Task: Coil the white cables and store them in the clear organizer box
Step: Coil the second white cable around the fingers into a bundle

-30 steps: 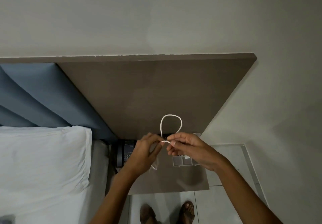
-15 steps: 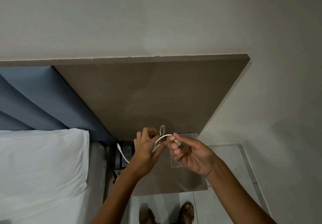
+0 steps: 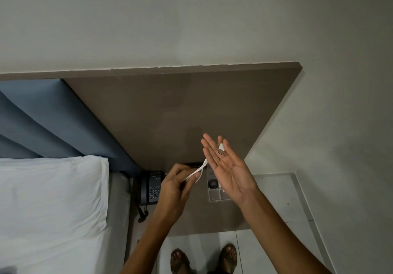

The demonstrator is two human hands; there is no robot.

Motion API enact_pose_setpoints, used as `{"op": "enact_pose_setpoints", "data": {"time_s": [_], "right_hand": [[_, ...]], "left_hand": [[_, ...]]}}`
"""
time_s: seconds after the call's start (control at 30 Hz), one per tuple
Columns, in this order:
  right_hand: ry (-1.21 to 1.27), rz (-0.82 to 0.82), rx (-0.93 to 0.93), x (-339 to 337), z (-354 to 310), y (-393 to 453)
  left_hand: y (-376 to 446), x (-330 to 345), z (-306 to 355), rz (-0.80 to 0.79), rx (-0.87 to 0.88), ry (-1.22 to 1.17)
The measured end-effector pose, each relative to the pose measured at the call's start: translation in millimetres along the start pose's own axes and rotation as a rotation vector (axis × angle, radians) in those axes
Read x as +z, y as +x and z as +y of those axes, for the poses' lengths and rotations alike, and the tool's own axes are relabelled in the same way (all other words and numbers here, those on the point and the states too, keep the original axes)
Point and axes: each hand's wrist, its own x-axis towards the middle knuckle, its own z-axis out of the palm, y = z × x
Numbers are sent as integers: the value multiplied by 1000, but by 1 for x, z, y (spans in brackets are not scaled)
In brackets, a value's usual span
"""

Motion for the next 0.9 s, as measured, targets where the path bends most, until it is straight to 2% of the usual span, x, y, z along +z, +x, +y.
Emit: {"op": "enact_pose_setpoints", "data": {"time_s": [0.17, 0.37, 0.43, 0.53, 0.6, 0.67, 0.73, 0.83, 0.9], "right_hand": [[13, 52, -79, -3, -10, 0], [37, 66, -226, -2, -40, -3], [41, 75, -273, 1, -51, -5], [50, 66, -295, 5, -60, -6], [45, 49, -261, 7, -59, -8], [8, 28, -192, 9, -52, -11], [-78, -8, -103, 10, -42, -13], [-178, -70, 24, 12, -22, -16], [-209, -102, 84, 13, -11, -17]], "left_hand": [[-7, 0, -2, 128, -18, 22], [-29, -9, -33, 359, -222, -14], [-41, -15, -50, 358, -339, 59], [-61, -24, -75, 252, -631, 145], [-67, -30, -82, 178, -782, 223], [-60, -33, -83, 177, -842, 312], [-43, -32, -72, 222, -730, 284], [-8, -21, -22, 231, -359, 47], [15, -14, 14, 180, -116, -18]]}}
